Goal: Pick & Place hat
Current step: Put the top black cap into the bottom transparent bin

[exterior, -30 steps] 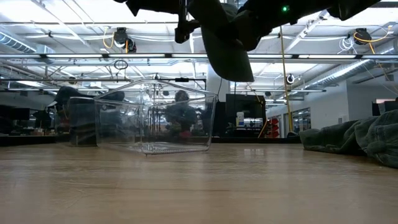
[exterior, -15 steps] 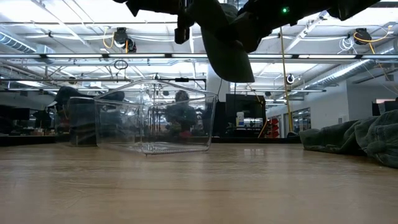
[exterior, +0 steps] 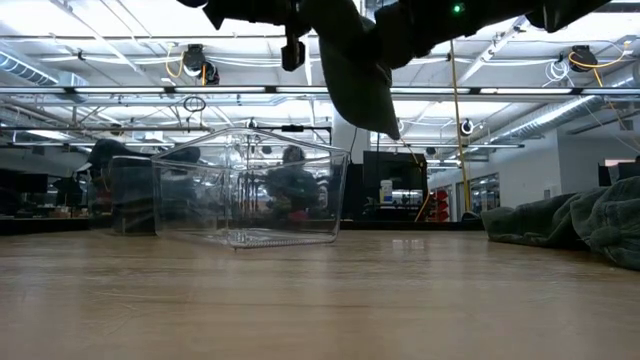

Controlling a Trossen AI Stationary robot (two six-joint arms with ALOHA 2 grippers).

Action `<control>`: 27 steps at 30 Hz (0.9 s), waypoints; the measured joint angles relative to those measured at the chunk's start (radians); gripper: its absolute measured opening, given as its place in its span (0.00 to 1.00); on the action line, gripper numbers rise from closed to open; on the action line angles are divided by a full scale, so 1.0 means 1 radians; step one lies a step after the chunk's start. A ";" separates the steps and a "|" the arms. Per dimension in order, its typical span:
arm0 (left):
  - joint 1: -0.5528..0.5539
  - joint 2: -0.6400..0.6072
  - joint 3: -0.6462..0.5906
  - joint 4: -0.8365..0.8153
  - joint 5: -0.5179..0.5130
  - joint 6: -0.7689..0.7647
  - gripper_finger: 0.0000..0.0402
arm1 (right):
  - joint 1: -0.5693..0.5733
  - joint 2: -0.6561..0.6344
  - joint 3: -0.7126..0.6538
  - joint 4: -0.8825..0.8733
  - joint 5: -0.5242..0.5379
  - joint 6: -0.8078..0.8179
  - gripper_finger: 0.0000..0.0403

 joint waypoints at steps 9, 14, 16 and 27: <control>0.019 -0.059 0.009 -0.012 0.012 0.007 0.05 | 0.005 -0.042 0.000 -0.034 0.004 0.144 0.44; 0.029 -0.110 0.011 -0.071 0.013 0.029 0.05 | 0.025 -0.071 0.000 -0.044 0.037 0.162 0.64; 0.028 -0.129 0.011 -0.111 0.014 0.040 0.05 | 0.042 -0.088 0.000 -0.043 0.088 0.152 0.69; 0.018 -0.267 0.011 -0.383 0.037 0.179 0.05 | 0.206 -0.245 -0.016 -0.099 0.374 0.199 0.77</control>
